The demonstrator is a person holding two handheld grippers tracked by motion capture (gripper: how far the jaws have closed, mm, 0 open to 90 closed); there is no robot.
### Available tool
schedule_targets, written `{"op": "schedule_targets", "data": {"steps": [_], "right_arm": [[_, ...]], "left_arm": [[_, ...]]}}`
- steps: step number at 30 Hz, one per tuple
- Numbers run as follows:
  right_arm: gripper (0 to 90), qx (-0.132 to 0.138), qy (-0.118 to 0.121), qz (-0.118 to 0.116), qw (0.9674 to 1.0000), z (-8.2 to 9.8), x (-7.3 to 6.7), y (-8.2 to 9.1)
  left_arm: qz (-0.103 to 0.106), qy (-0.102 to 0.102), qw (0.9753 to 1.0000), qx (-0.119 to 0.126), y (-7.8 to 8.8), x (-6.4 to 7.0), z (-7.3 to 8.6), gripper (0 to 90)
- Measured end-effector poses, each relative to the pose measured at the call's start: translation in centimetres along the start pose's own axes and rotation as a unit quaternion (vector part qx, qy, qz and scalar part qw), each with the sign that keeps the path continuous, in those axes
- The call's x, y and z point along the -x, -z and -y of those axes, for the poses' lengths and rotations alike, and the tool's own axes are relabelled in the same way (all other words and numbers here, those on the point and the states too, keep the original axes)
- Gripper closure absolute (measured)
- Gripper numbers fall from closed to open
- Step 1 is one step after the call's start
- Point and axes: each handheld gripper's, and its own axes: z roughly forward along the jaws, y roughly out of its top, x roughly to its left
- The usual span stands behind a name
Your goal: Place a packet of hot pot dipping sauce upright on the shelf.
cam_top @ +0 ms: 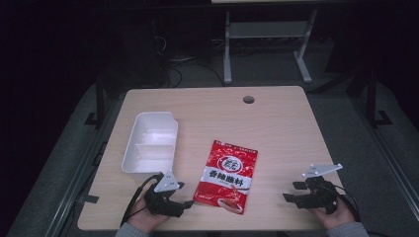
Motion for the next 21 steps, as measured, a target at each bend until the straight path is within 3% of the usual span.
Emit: {"op": "schedule_targets", "data": {"steps": [7, 11, 16, 21], "right_arm": [[36.0, 0.002, -0.005, -0.003, 1.0, 0.0, 0.1, 0.0], [35.9, -0.001, -0.004, -0.002, 1.0, -0.1, 0.1, -0.1], [36.1, 0.004, -0.006, -0.006, 1.0, -0.7, 0.2, -0.3], [37.6, -0.006, -0.006, 0.003, 1.0, -1.3, 0.8, -0.6]], "left_arm": [[-0.002, 0.01, 0.9999, 0.0, -0.3, 0.1, -0.4, 33.7], [-0.003, 0.014, 0.9999, 0.004, -0.3, 0.1, -0.8, 39.5], [-0.004, 0.015, 0.9998, 0.013, -0.2, 0.2, -1.9, 58.3], [0.0, -0.002, 1.0, 0.002, -0.7, 0.5, -2.9, 72.4]]}}
